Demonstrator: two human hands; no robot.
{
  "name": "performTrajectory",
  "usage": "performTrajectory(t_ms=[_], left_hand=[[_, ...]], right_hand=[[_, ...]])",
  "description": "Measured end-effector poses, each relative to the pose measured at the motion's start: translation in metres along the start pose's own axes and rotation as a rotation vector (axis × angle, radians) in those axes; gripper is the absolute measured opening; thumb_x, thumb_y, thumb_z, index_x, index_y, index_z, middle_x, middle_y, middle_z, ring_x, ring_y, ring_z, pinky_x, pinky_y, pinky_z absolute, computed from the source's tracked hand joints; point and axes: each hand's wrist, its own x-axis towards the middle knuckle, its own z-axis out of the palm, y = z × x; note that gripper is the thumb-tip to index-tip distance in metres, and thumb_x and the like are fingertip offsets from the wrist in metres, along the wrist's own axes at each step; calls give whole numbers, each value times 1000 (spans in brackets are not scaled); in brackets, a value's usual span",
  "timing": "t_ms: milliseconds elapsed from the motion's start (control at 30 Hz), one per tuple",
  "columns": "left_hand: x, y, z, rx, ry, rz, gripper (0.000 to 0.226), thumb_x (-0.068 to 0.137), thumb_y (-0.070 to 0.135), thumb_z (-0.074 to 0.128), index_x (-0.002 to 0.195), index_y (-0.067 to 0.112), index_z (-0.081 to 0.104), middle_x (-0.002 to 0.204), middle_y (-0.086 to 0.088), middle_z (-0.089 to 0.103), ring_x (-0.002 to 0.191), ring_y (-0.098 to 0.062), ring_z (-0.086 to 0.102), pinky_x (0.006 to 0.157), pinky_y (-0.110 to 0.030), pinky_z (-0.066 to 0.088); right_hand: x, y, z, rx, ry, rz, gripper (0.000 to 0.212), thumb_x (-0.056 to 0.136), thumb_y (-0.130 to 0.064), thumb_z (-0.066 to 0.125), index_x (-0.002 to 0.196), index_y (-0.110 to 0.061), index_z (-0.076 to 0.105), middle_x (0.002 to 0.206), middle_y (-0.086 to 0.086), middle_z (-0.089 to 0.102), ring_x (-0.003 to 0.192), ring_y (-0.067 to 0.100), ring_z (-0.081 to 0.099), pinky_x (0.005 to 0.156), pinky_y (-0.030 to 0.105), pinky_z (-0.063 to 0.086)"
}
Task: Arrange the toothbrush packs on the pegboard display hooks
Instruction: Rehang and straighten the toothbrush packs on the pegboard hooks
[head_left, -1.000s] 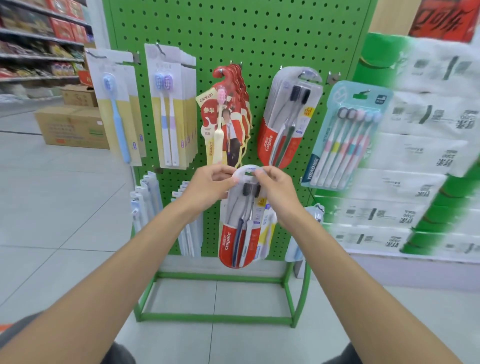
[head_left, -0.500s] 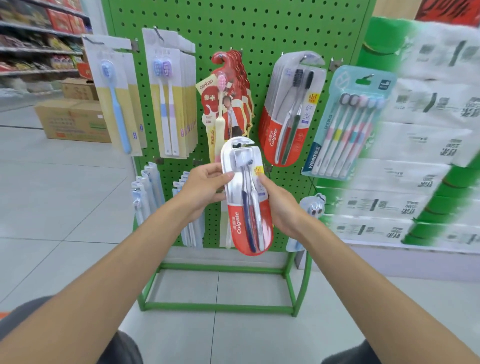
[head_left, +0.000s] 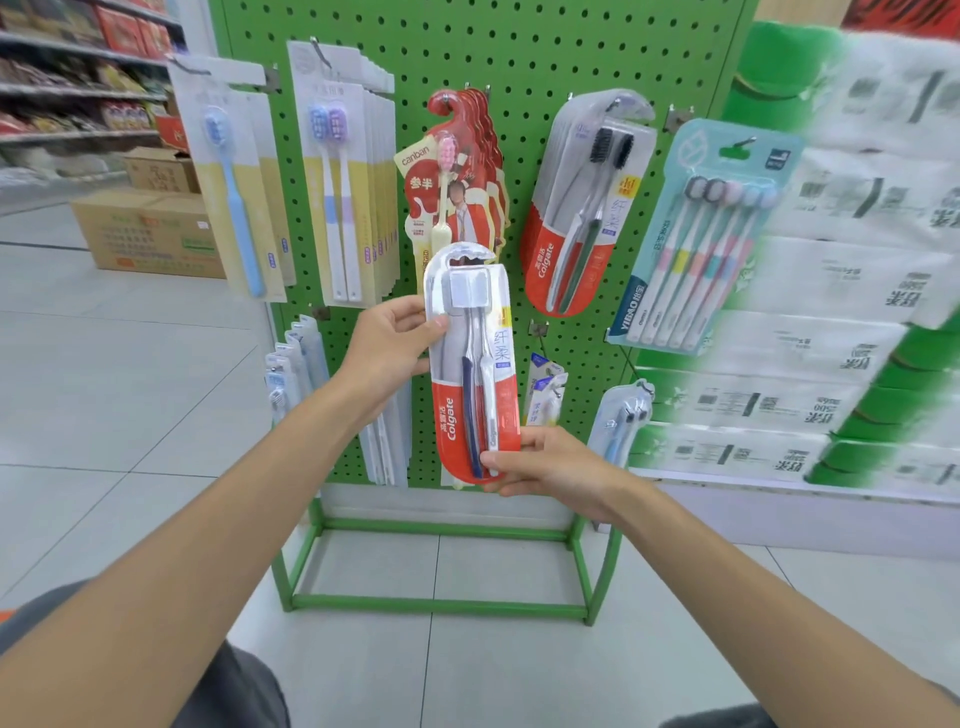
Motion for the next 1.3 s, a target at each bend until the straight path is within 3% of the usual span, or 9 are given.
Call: performTrajectory(t_ms=[200, 300, 400, 533, 600, 700, 833, 1000, 1300], left_hand=[[-10, 4, 11, 168, -123, 25, 31, 104, 39, 39, 120, 25, 62, 104, 17, 70, 88, 9, 66, 72, -13, 53], [-17, 9, 14, 261, -182, 72, 31, 92, 54, 48, 112, 32, 57, 98, 19, 65, 85, 9, 64, 66, -9, 48], [-15, 6, 15, 296, -157, 48, 34, 82, 54, 62, 106, 31, 54, 103, 10, 62, 94, -3, 62, 78, -24, 54], [-10, -1, 15, 106, -226, -124, 50, 92, 35, 66, 135, 18, 47, 133, -5, 55, 103, -14, 68, 78, -37, 61], [-8, -4, 15, 94, -223, -99, 41, 99, 26, 55, 138, 20, 46, 137, -4, 55, 106, -18, 67, 73, -32, 61], [-8, -3, 14, 66, -195, -86, 31, 104, 20, 42, 134, 21, 51, 119, 0, 68, 101, -15, 70, 74, -33, 60], [-7, -1, 8, -54, -168, -142, 28, 106, 20, 40, 121, 11, 62, 111, -9, 73, 97, -23, 72, 84, -41, 58], [-10, -5, 12, -121, -233, -195, 30, 106, 18, 39, 123, 9, 62, 113, -10, 72, 99, -22, 72, 76, -31, 60], [-8, -9, 14, -104, -305, -250, 34, 106, 25, 39, 127, 8, 59, 114, -11, 72, 106, -29, 69, 92, -45, 55]], right_hand=[[-6, -1, 10, -129, 143, -147, 31, 86, -10, 72, 114, -17, 62, 91, 3, 76, 80, 15, 74, 71, 25, 57], [-7, 1, 15, -414, 307, -317, 38, 85, -17, 70, 118, -31, 57, 87, -5, 73, 75, 14, 70, 66, 32, 57], [-8, -1, 18, -665, 292, -395, 64, 88, -17, 55, 142, -41, 32, 86, -11, 63, 71, 6, 59, 66, 27, 51], [-5, 1, 28, -611, 185, -360, 84, 94, -9, 43, 154, -41, -7, 157, -7, 29, 139, 7, 33, 112, 29, 33], [-4, 2, 30, -558, 179, -333, 82, 98, -21, 51, 155, -38, -5, 157, -8, 25, 141, 8, 27, 114, 28, 27], [-5, -4, 29, -327, 156, -297, 93, 89, -28, 71, 147, -48, 1, 138, -19, 46, 122, 0, 49, 101, 15, 40], [7, -1, 22, -145, 176, -232, 117, 77, -27, 82, 154, -37, -5, 117, -10, 70, 104, 9, 68, 96, 44, 54], [10, -4, 23, -170, 138, -202, 83, 78, -12, 81, 143, -28, 32, 115, -9, 68, 103, 5, 67, 87, 27, 56], [14, -29, 1, -63, 157, -174, 72, 81, -6, 77, 138, -27, 38, 123, 4, 66, 103, 14, 68, 79, 27, 58]])
